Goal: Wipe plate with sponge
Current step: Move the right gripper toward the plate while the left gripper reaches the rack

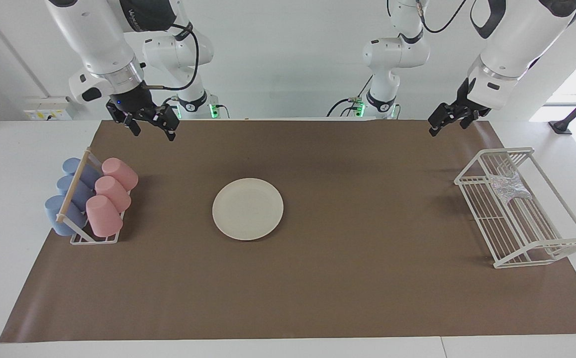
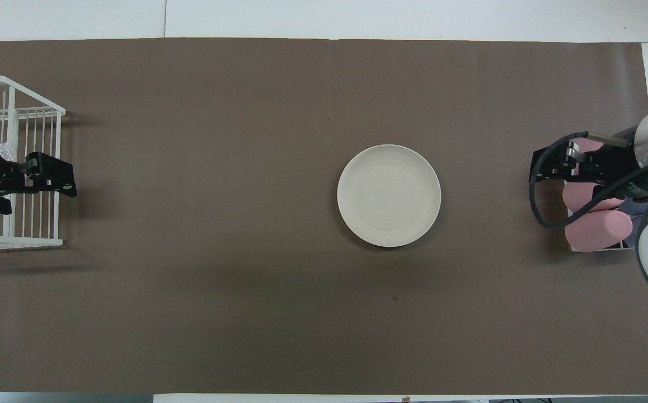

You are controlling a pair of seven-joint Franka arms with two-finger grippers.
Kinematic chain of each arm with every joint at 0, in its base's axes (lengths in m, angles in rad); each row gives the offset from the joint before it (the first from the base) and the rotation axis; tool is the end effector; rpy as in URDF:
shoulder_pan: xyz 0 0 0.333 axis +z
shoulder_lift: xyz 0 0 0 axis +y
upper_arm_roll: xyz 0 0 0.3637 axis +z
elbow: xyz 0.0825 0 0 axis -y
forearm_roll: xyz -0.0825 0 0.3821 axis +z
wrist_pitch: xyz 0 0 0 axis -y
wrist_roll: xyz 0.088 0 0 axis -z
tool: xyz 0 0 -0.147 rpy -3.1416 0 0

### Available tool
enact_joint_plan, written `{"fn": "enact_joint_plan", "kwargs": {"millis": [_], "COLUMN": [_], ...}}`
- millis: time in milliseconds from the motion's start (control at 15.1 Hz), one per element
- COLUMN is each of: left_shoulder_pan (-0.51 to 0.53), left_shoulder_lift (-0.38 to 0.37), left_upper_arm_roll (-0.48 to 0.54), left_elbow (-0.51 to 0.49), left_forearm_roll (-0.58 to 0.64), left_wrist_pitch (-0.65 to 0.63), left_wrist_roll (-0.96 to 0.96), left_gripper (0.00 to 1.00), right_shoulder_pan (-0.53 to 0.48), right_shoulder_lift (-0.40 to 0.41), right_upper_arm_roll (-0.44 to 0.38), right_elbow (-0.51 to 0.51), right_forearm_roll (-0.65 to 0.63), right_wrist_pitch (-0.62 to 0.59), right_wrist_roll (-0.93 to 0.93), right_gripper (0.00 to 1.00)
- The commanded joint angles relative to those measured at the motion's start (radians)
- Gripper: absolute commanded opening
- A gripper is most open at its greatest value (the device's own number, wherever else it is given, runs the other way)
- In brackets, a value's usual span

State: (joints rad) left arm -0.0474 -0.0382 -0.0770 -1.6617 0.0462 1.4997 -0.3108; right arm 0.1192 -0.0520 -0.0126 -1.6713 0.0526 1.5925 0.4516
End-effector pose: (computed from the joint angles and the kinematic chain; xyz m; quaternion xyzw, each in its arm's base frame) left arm 0.5204 -0.0587 0.6052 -0.9934 -0.0932 0.0551 0.0373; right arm 0.5294 0.0641 0.6153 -0.9846 0.1725 0.0202 0.0219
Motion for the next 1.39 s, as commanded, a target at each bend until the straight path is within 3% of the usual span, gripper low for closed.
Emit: {"fn": "enact_joint_plan", "kwargs": {"millis": [0, 330, 661, 1057, 1190, 1322], "left_shoulder_pan": [-0.029, -0.069, -0.039, -0.006, 0.000, 0.006], "left_shoulder_lift": [0.035, 0.190, 0.239, 0.267, 0.271, 0.271], "left_upper_arm_roll": [-0.004, -0.004, -0.003, -0.001, -0.003, -0.001], "left_elbow": [-0.050, -0.075, -0.159, -0.159, -0.153, -0.153], "left_forearm_roll": [0.159, 0.507, 0.714, 0.791, 0.791, 0.793], "left_wrist_pitch": [0.039, 0.089, 0.200, 0.228, 0.238, 0.243], "left_wrist_roll": [-0.021, -0.028, -0.047, -0.047, -0.047, -0.045], "left_gripper": [1.00, 1.00, 1.00, 0.99, 0.85, 0.61], "right_shoulder_pan": [0.005, 0.023, 0.025, 0.045, 0.045, 0.045], "right_shoulder_lift": [-0.014, -0.014, -0.020, -0.049, -0.049, -0.049], "right_upper_arm_roll": [0.013, 0.014, 0.054, 0.059, 0.057, 0.057], "right_elbow": [-0.004, -0.010, -0.013, -0.062, -0.059, -0.061], "right_forearm_roll": [0.003, 0.006, 0.015, 0.013, 0.013, 0.015], "right_wrist_pitch": [-0.019, 0.013, 0.011, -0.012, -0.025, -0.022], "right_wrist_roll": [0.183, 0.542, 0.939, 0.895, 0.914, 1.017], "right_gripper": [1.00, 1.00, 1.00, 1.00, 1.00, 1.00]}}
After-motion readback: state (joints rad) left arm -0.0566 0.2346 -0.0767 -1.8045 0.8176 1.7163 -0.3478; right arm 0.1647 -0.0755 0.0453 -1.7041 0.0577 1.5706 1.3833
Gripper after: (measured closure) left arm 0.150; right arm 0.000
